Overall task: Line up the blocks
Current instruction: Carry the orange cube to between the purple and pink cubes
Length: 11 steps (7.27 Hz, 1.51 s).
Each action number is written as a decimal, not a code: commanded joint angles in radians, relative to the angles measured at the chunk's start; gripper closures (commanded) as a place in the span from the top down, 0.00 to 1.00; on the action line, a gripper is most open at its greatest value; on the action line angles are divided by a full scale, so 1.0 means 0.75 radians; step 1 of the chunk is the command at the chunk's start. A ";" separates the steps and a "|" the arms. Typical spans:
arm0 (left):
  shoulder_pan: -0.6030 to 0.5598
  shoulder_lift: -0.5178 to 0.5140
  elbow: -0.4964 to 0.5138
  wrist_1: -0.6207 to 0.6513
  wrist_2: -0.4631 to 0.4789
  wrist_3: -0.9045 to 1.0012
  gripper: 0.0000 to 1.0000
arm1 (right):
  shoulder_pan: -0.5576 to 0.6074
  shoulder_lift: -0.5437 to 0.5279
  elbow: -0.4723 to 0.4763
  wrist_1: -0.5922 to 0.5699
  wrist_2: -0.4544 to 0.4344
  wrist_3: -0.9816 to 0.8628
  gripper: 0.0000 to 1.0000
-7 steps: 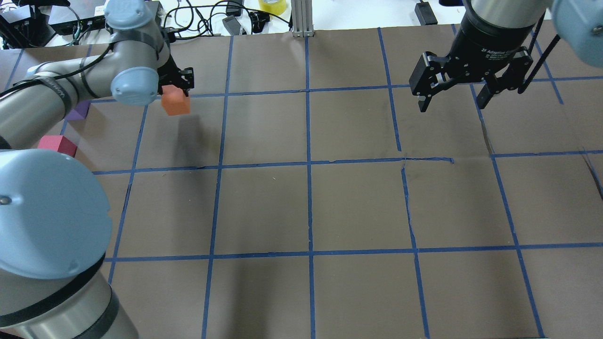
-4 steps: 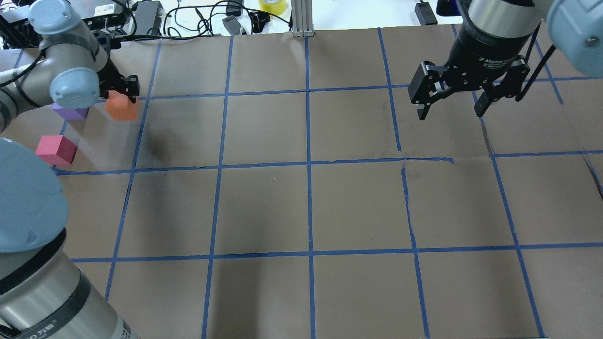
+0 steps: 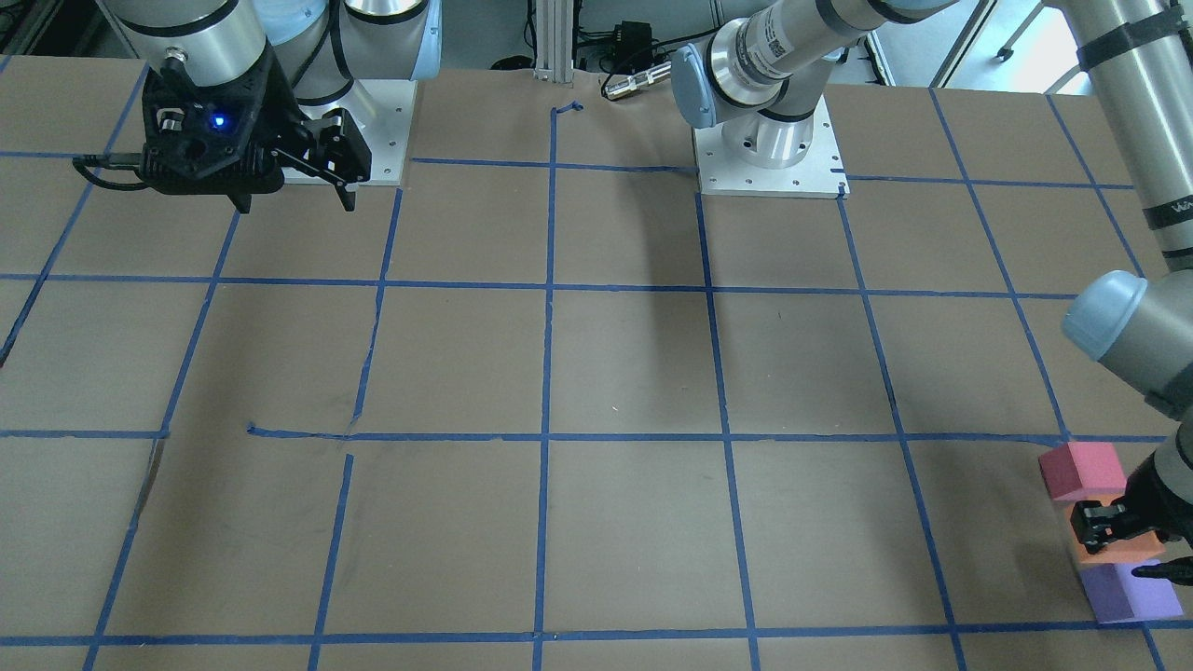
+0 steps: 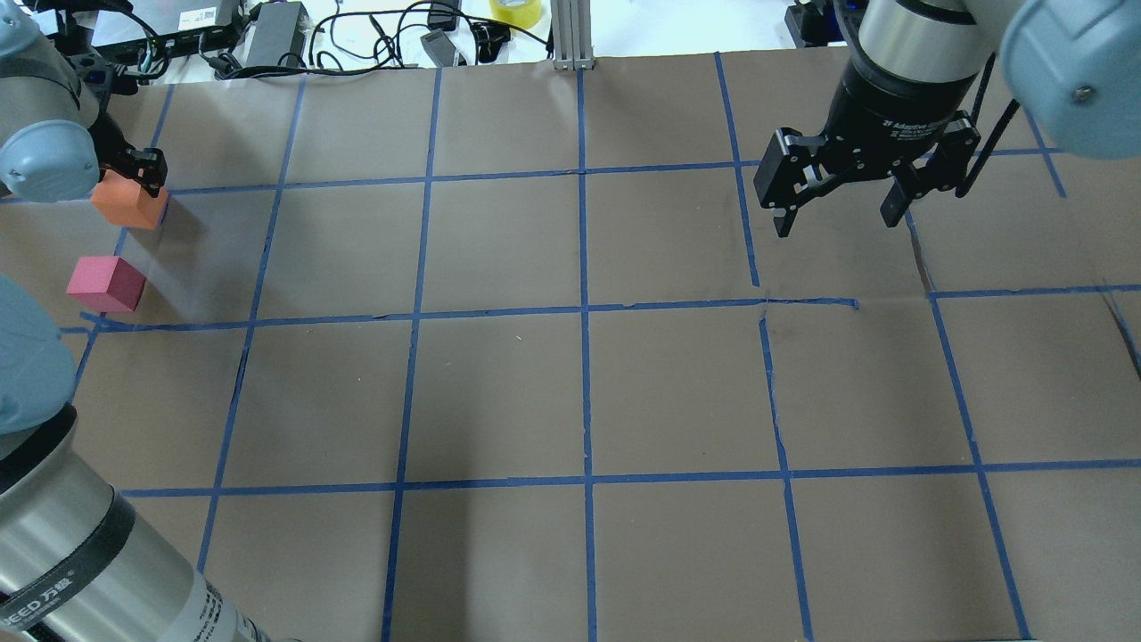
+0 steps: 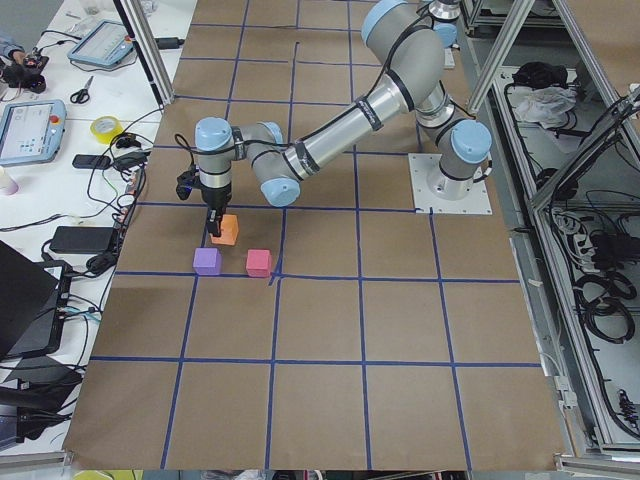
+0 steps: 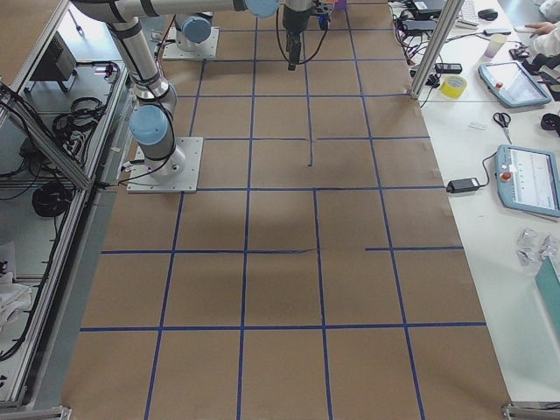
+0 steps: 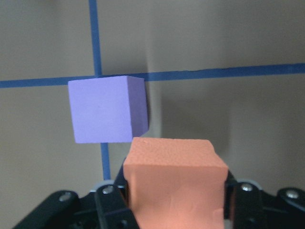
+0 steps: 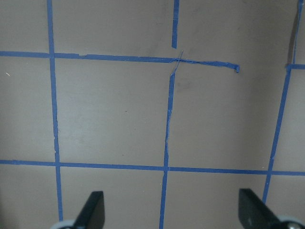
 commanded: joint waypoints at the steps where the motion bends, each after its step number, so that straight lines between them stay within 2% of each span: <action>1: 0.087 -0.010 0.020 -0.008 -0.059 0.005 0.15 | 0.001 -0.003 0.002 -0.001 -0.005 -0.002 1.00; 3: 0.120 -0.026 0.024 -0.023 -0.115 0.007 0.15 | 0.001 -0.003 0.004 -0.001 -0.005 -0.002 1.00; 5: 0.150 -0.031 0.024 -0.037 -0.178 0.015 0.07 | 0.001 -0.001 0.004 -0.003 -0.005 0.000 1.00; 6: 0.173 -0.035 0.030 -0.063 -0.221 0.019 0.07 | 0.001 -0.001 0.004 -0.003 -0.005 0.000 1.00; 11: 0.175 -0.057 0.055 -0.082 -0.274 0.086 0.05 | 0.001 -0.003 0.004 -0.003 -0.007 0.000 1.00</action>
